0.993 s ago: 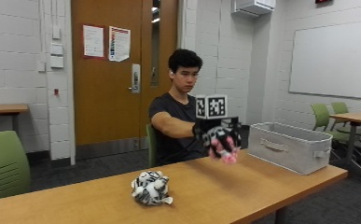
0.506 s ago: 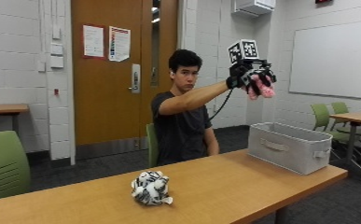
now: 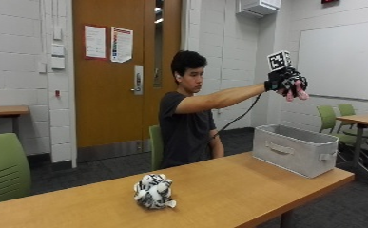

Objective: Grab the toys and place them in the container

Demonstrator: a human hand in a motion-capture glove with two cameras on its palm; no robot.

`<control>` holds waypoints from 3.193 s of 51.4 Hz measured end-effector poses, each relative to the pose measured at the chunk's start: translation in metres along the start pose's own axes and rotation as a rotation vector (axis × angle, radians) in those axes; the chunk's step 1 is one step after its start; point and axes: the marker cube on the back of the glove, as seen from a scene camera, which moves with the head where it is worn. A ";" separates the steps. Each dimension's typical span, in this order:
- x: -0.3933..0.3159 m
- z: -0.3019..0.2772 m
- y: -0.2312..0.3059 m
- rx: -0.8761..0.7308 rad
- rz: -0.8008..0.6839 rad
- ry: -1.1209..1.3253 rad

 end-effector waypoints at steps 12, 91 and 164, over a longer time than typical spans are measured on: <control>0.003 0.037 -0.006 -0.140 0.035 -0.007; 0.526 0.043 0.322 -0.266 0.588 0.173; 0.541 0.132 0.382 -0.299 0.682 0.153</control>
